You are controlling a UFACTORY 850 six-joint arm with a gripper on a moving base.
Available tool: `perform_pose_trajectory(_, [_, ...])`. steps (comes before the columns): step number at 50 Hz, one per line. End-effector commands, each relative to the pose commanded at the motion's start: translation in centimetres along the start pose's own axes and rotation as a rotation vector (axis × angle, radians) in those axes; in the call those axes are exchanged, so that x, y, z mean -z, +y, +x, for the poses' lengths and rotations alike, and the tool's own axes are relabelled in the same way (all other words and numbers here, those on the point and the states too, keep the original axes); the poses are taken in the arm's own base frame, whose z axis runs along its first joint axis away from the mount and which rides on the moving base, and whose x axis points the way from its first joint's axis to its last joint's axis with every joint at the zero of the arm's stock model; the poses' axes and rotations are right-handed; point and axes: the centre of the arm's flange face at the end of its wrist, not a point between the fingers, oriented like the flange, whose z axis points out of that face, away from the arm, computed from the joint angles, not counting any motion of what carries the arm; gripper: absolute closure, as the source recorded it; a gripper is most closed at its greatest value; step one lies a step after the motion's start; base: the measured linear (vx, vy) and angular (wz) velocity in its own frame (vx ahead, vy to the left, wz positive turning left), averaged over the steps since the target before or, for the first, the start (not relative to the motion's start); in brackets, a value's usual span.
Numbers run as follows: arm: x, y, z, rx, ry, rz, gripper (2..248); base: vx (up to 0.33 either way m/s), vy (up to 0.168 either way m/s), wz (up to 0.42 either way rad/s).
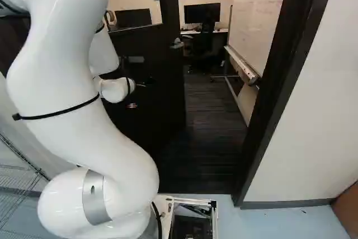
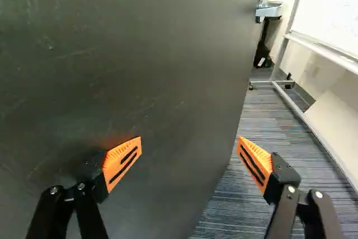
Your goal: Open the door and move inside
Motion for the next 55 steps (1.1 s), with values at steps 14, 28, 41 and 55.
perform_pose_trajectory(14, [-1.2,-1.5,0.2,0.023,0.015,0.044,3,0.0,0.0,0.0])
perform_pose_trajectory(28, [-2.3,-2.8,0.5,0.046,0.031,0.085,3,0.0,0.0,0.0])
perform_pose_trajectory(41, [-3.0,-3.8,0.6,0.066,0.044,0.12,3,0.0,0.0,0.0])
perform_pose_trajectory(55, [-3.4,-4.7,0.8,0.088,0.06,0.156,3,0.0,0.0,0.0])
